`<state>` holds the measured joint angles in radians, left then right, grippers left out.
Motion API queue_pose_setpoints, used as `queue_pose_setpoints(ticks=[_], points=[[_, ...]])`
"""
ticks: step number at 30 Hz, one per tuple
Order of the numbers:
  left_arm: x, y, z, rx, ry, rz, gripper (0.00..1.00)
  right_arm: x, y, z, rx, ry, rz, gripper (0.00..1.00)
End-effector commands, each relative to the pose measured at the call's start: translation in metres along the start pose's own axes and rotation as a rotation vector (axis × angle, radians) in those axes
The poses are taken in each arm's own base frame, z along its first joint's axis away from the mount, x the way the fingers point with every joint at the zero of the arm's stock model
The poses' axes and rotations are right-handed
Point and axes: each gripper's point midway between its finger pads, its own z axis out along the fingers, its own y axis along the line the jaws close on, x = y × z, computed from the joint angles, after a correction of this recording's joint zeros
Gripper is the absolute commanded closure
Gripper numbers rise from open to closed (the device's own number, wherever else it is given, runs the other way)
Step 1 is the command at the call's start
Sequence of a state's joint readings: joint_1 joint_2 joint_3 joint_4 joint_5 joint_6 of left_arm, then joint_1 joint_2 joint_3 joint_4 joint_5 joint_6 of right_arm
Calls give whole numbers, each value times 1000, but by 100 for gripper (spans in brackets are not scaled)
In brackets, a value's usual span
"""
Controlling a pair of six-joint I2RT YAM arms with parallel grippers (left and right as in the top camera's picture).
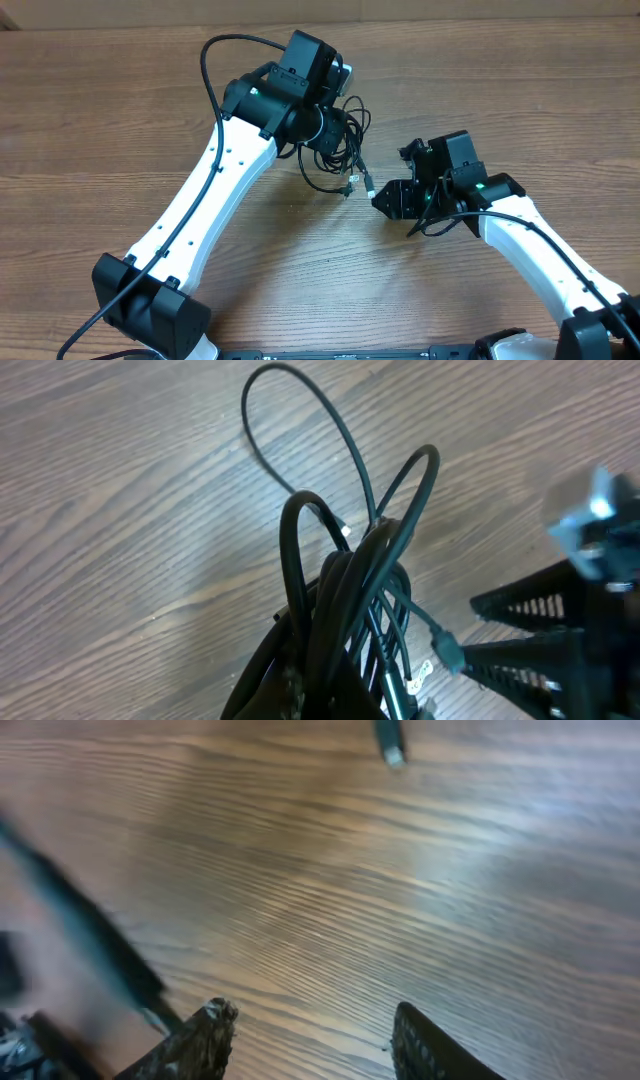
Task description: Untangle cables
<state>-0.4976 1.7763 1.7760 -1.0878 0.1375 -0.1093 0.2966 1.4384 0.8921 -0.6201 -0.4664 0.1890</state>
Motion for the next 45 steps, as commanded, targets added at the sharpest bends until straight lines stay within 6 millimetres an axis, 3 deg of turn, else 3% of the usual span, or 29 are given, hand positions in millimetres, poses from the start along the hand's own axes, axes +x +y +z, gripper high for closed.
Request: queue_pose_setpoints(ticks=[1, 8, 14, 25, 29, 32, 37, 45], points=[[-10, -3, -23, -2, -54, 52, 96, -29, 31, -26, -75, -104, -111, 50], [-2, -6, -22, 16, -22, 59, 96, -46, 44, -41, -95, -172, -151, 49], [1, -43, -27, 230, -14, 94, 96, -51, 48, -42, -106, -193, -164, 50], [8, -76, -30, 348, 3, 129, 96, -71, 62, -49, -161, -280, -206, 73], [6, -85, -31, 366, -8, 151, 96, -74, 63, -50, -166, -292, -199, 94], [5, -85, -31, 365, -14, 152, 96, -68, 67, -49, -200, -260, -169, 96], [1, -74, -27, 299, -27, 149, 96, -33, 121, -67, -552, -144, -349, 96], [-6, -41, -21, 120, -47, 137, 96, -16, 144, -84, -732, -84, -370, 96]])
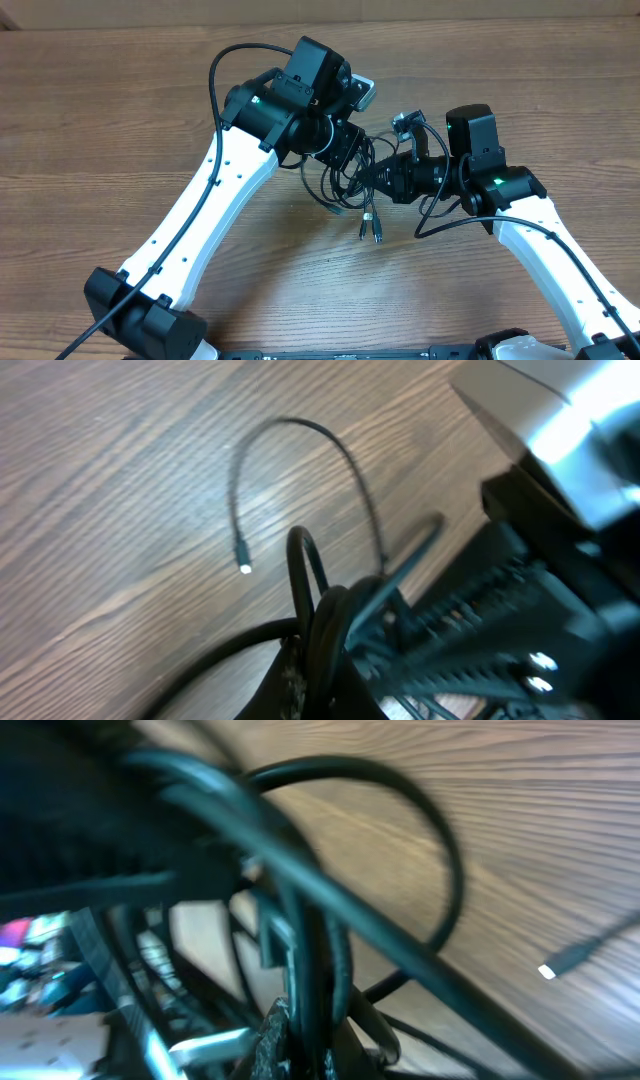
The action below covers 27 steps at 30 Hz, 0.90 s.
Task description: Untangle cables
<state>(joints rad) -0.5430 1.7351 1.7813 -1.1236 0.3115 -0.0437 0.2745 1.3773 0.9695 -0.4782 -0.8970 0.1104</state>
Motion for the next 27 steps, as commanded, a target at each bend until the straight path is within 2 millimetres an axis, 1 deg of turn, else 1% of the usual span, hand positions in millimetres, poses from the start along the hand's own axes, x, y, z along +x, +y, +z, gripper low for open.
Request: queue_pose_setpoints(ticks=[1, 3, 8, 12, 18, 25, 27], points=[[-16, 14, -5, -88, -56, 32, 96, 4, 65, -9, -312, 38, -100, 96], [-17, 18, -6, -101, -58, 26, 96, 5, 72, -11, -355, 43, -105, 96], [-17, 26, -8, -121, -62, 7, 96, 3, 75, -12, -373, 39, -119, 96], [-14, 34, -10, -129, -51, -14, 96, -2, 89, -18, -453, 22, -189, 96], [-8, 34, -8, -131, -24, -29, 96, -7, 109, -29, -569, -1, -309, 96], [0, 35, -9, -133, 8, -31, 96, -5, 124, -40, -668, 2, -390, 96], [4, 39, -9, -159, 21, -30, 96, -4, 127, -42, -693, 7, -402, 96]])
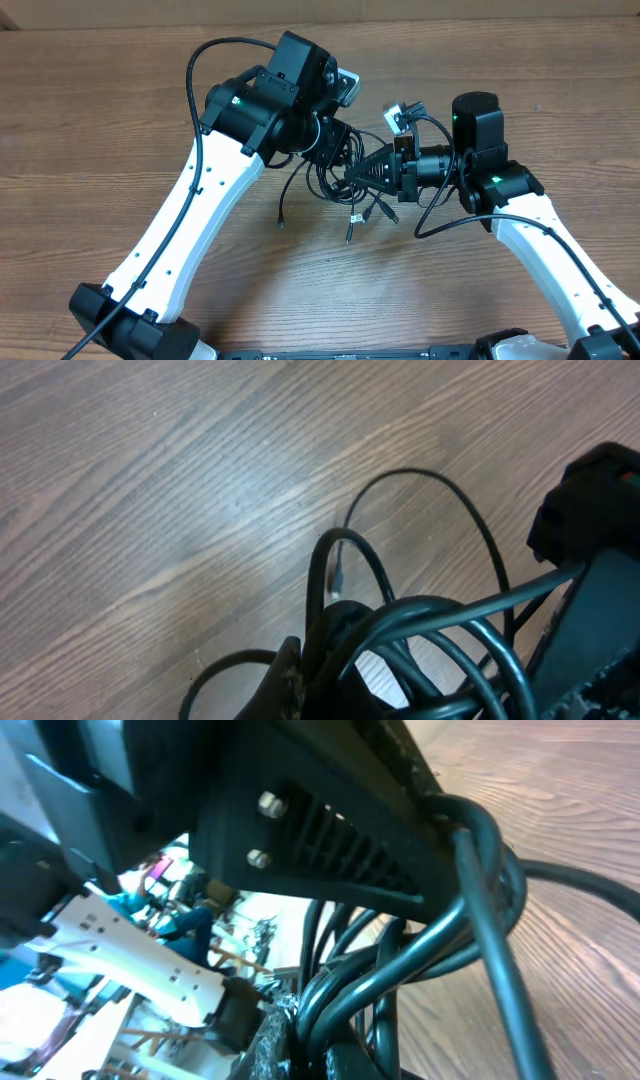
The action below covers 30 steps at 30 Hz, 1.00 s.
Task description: Untangle cables
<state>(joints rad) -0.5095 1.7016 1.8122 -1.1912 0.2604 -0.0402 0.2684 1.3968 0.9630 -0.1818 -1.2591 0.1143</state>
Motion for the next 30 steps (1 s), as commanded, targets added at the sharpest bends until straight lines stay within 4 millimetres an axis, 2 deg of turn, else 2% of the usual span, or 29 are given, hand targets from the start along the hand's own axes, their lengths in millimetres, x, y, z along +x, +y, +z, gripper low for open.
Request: queue_pose_setpoints(ticks=[1, 7, 10, 14, 17, 20, 24, 25, 26, 30], points=[[2, 27, 16, -115, 35, -6, 96, 0, 74, -6, -332, 56, -147, 96], [3, 67, 7, -291, 10, -202, 96, 0, 74, -6, -333, 55, -151, 96], [-1, 74, 5, -272, -24, -349, 96, -1, 75, -6, -333, 53, -162, 96], [-11, 43, 10, -73, -32, -364, 96, -2, 75, -6, -333, 50, -185, 96], [-10, 26, 12, -6, -15, -321, 96, -4, 76, -6, -333, 49, -191, 96], [-5, 17, 14, 3, 7, -269, 96, -8, 77, -6, -334, 48, -206, 96], [2, 17, 14, -1, 34, -205, 96, -13, 80, -6, -333, 46, -226, 96], [4, 20, 13, -12, 41, -178, 96, -14, 80, -7, -331, 44, -231, 96], [8, 31, 11, -61, 53, -164, 96, -16, 78, -8, -322, 38, -234, 96], [27, 94, -5, -373, 91, -269, 96, -21, 66, -12, -265, 15, -176, 96]])
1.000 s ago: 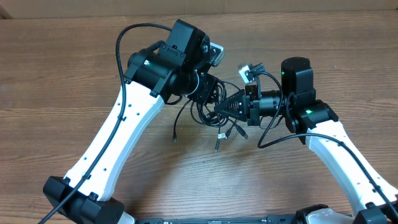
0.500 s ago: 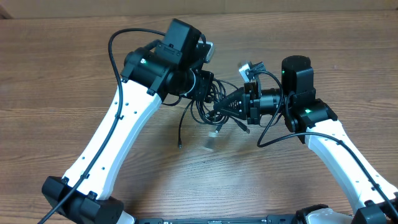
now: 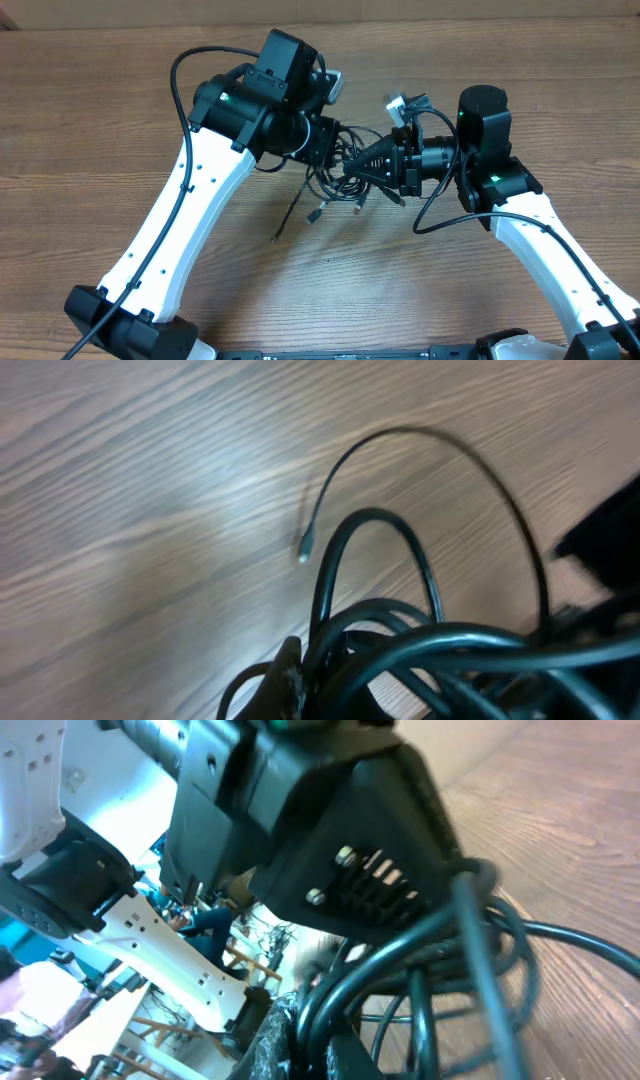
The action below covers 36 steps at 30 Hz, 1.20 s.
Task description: Untangle cables
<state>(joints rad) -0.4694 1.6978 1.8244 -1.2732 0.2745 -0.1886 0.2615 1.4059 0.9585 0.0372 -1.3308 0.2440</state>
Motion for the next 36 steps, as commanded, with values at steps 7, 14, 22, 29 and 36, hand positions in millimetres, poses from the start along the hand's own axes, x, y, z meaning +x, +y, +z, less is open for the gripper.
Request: queue_pose_setpoints(ticks=[7, 14, 22, 29, 36], points=[[-8, 73, 7, -227, -7, -137, 96, -10, 44, -13, -146, 26, -77, 75], [-24, 45, 9, -53, -55, -31, 96, -7, 35, -12, -107, 21, -12, 0], [-27, 30, -4, 24, -90, 86, 96, 36, -78, -38, 563, -11, 370, 0], [-30, 45, -9, -74, -111, 75, 96, 44, -80, -40, 588, 6, 408, 13], [-28, 34, -7, -33, -105, 48, 96, 34, -83, -42, 616, -16, 364, 44]])
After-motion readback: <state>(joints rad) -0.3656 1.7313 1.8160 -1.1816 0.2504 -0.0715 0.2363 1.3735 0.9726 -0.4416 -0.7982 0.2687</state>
